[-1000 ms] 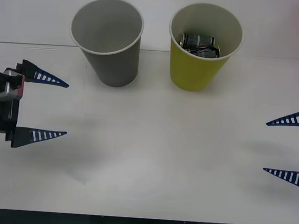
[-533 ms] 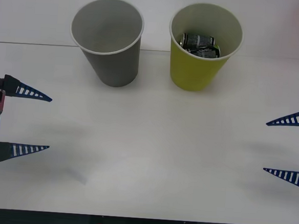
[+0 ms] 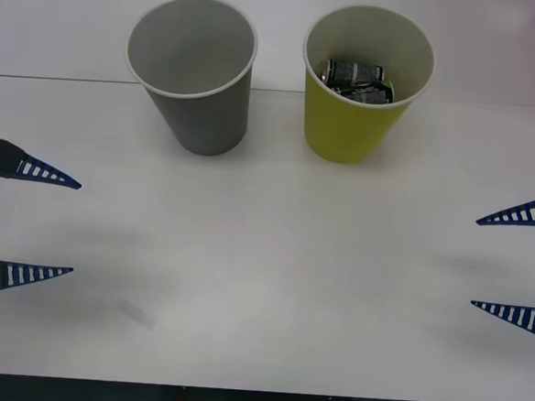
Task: Put the can into the green bin and the plastic bottle into the gray bin
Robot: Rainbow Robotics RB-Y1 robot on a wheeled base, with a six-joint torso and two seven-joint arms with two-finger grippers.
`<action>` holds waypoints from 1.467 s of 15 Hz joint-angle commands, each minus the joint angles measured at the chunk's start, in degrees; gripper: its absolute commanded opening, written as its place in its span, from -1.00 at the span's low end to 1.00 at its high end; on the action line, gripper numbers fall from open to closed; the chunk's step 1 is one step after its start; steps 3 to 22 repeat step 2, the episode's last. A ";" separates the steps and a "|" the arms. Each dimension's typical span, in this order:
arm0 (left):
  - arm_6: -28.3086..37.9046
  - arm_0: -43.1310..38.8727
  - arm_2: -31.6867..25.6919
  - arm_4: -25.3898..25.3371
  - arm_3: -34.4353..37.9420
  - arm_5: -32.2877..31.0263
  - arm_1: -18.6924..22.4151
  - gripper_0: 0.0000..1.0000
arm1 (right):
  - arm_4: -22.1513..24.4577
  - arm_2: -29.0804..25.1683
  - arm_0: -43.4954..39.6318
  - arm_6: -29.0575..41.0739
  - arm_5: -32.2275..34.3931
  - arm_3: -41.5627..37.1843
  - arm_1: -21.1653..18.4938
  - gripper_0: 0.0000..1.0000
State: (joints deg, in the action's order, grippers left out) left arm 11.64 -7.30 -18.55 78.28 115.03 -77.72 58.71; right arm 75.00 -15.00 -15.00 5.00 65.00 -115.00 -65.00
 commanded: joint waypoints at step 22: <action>-0.04 0.00 0.00 0.12 -0.25 0.02 0.00 1.00 | 0.00 0.00 0.00 0.00 0.00 0.00 0.00 1.00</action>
